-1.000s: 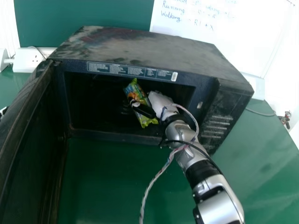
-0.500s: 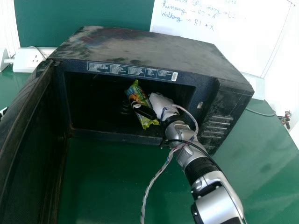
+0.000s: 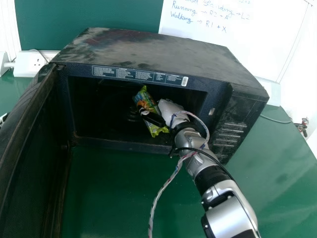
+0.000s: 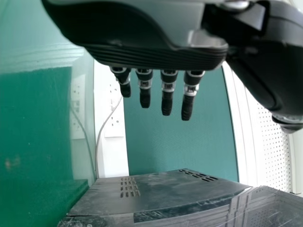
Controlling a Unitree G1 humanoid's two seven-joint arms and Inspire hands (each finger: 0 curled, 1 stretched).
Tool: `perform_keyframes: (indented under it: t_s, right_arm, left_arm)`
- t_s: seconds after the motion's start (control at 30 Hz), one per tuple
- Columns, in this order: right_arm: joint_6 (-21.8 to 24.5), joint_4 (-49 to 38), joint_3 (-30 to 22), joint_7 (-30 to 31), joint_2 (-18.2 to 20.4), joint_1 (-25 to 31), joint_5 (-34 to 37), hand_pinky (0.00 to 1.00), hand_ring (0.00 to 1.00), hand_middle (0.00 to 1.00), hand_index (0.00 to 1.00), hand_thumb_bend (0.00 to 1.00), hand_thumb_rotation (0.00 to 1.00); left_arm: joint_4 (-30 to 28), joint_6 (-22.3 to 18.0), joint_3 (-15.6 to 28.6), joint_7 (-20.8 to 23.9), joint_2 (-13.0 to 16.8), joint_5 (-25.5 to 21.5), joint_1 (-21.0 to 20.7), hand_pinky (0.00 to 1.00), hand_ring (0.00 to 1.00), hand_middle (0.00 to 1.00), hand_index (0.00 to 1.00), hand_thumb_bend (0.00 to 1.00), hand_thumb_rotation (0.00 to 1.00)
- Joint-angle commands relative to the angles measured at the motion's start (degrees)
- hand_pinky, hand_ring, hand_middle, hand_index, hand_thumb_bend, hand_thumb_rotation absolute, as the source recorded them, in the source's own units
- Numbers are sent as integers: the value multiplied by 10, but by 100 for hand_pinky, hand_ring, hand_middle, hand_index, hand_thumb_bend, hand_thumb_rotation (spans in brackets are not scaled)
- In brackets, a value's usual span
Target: Put biscuit inside oven
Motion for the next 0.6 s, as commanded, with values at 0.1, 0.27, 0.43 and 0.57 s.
perform_keyframes:
  t_s: [0.1,0.27,0.43,0.57]
  right_arm:
    - [0,-4,2,-1,2,-9,6,31,52,67,60,62,19]
    - [-1,-9,4,0,0,-6,7,34,63,83,83,73,46]
    - [11,-12,10,3,2,-6,3,38,71,91,93,70,57]
    - [12,-16,10,4,1,-5,6,41,77,94,97,81,64]
  left_arm:
    - [-1,-17,5,6,-2,14,9,94,84,81,80,81,78]
    - [4,-29,4,-8,3,15,14,94,83,81,80,81,79]
    - [14,-43,6,-25,10,17,16,93,84,84,84,83,81]
    - [-1,-34,5,-16,9,27,22,92,84,84,84,83,81]
